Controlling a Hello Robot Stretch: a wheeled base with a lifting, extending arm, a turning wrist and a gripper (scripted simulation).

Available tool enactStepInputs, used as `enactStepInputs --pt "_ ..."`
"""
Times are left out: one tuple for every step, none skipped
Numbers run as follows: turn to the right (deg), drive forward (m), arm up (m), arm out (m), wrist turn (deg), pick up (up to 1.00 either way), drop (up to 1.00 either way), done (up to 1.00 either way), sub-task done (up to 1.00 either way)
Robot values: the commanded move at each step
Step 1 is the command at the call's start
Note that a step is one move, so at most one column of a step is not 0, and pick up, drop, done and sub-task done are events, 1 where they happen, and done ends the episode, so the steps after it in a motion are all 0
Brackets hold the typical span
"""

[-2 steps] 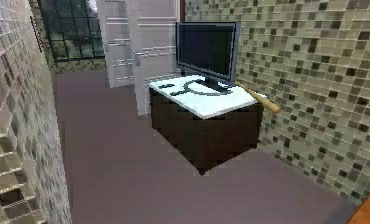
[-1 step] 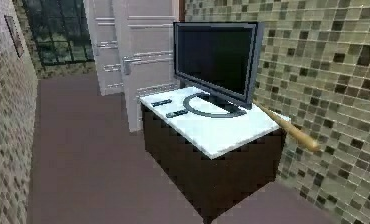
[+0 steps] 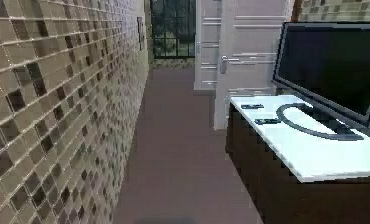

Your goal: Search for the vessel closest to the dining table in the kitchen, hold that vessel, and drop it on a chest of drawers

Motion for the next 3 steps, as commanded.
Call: enactStepInputs --pt "0.0 1.00 0.00 0.00 0.0 0.00 0.00 0.00 0.00" --pt "0.0 1.00 0.00 0.00 0.0 0.00 0.00 0.00 0.00" --pt "0.0 0.85 0.00 0.00 0.0 0.00 0.00 0.00 0.00"
